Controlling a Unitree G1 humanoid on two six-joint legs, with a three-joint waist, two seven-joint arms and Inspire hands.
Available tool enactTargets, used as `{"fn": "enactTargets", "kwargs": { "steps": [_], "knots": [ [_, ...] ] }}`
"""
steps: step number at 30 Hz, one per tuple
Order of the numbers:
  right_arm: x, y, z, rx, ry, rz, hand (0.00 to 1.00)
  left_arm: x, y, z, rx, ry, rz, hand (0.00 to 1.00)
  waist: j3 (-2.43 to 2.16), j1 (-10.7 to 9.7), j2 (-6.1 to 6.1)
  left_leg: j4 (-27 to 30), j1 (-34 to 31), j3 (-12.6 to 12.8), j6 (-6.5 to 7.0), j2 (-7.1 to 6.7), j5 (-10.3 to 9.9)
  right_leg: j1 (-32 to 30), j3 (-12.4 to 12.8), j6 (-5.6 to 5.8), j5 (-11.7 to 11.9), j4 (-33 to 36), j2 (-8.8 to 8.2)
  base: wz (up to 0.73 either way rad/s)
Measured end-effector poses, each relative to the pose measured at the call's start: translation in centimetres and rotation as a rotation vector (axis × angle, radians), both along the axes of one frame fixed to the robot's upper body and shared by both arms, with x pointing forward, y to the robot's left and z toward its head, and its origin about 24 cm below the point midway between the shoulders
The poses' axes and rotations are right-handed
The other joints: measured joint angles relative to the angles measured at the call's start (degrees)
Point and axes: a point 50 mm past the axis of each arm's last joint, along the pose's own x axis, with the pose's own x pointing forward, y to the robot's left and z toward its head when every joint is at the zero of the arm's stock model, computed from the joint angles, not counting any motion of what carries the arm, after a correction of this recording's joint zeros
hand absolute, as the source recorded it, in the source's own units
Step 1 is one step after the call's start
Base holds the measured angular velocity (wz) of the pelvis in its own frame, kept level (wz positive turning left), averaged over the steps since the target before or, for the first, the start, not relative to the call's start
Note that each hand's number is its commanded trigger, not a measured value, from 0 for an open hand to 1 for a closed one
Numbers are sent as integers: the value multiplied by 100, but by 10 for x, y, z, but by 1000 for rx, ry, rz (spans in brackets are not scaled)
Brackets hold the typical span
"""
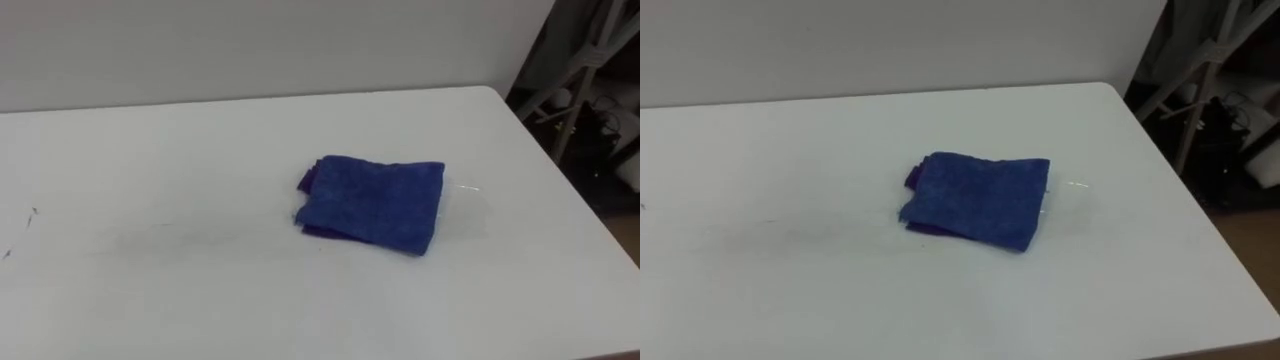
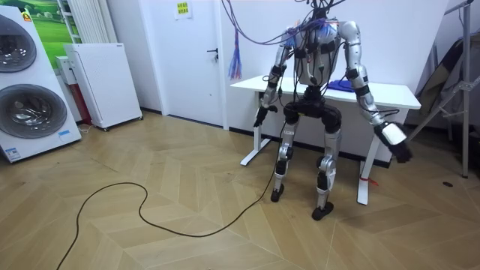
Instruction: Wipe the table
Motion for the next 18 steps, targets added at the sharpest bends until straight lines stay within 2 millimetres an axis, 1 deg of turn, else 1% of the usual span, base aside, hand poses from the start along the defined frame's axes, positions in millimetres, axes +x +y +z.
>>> {"fn": "enactTargets", "kwargs": {
  "steps": [2, 3, 5, 7, 8, 9, 10, 11, 13, 16, 17, 18],
  "knots": [
    [1, 10, -5, 65, 60, 114, 0, -2, -6, -3, -17, 21, -10, 0, 1, 7, 32, 25, 0, -9, 0, 3, 0, 8, -38, -1, 1, -1, 0, 2],
    [3, 15, -8, 101, 92, 190, 0, -1, -9, -4, -26, 23, -23, 0, 0, 22, 55, 32, -1, -30, 0, 6, 0, 22, -116, -3, 3, 0, -2, 5],
    [10, 21, -11, 135, 126, 308, 0, 3, -14, -6, -33, 17, -34, 0, 9, 65, 109, 26, 3, -55, 0, 5, 0, 31, -147, -4, 9, -4, 0, 2],
    [22, 27, -15, 165, 160, 461, 0, 8, -21, -8, -37, 11, -69, 0, 35, 160, 192, -13, 76, -83, 0, 4, 0, 88, -153, -5, 10, -3, 3, -2],
    [25, 29, -16, 174, 167, 495, 0, 10, -23, -9, -39, 9, -79, 0, 31, 161, 206, -22, 94, -93, 0, 2, 0, 105, -157, -5, 9, -2, 3, 0],
    [33, 33, -18, 193, 178, 572, 0, 12, -26, -11, -45, 15, -96, 0, 32, 203, 233, -26, 110, -97, 0, 2, 0, 126, -157, -5, 9, -1, 3, 0],
    [42, 38, -20, 209, 186, 647, 0, 17, -29, -12, -45, 6, -113, 0, 37, 249, 247, -25, 111, -97, 0, 3, 1, 126, -150, -5, 9, -4, 4, 0],
    [45, 40, -21, 216, 190, 678, 0, 18, -30, -12, -45, 5, -121, 0, 37, 278, 248, -25, 111, -97, 0, 2, 1, 126, -150, -5, 9, -4, 4, 0],
    [60, 48, -23, 222, 183, 787, 0, 24, -35, -14, -44, -2, -143, 0, 35, 355, 241, -26, 112, -97, 1, 0, 2, 127, -150, -5, 9, -4, 4, 0],
    [75, 56, -24, 219, 172, 872, 0, 27, -41, -16, -56, -1, -172, 0, 41, 448, 234, -23, 94, -113, 1, -5, 2, 132, -165, -4, 9, -13, 4, 1],
    [77, 57, -25, 221, 169, 881, 0, 29, -43, -17, -59, -3, -177, 0, 45, 460, 232, -24, 89, -121, 1, -5, 2, 135, -179, -4, 9, -16, 3, 12],
    [79, 61, -26, 226, 161, 891, 0, 31, -45, -17, -64, -8, -185, 0, 62, 469, 226, -25, 85, -173, 1, -7, 2, 175, -240, -4, 9, -40, 3, 10]
  ]
}}
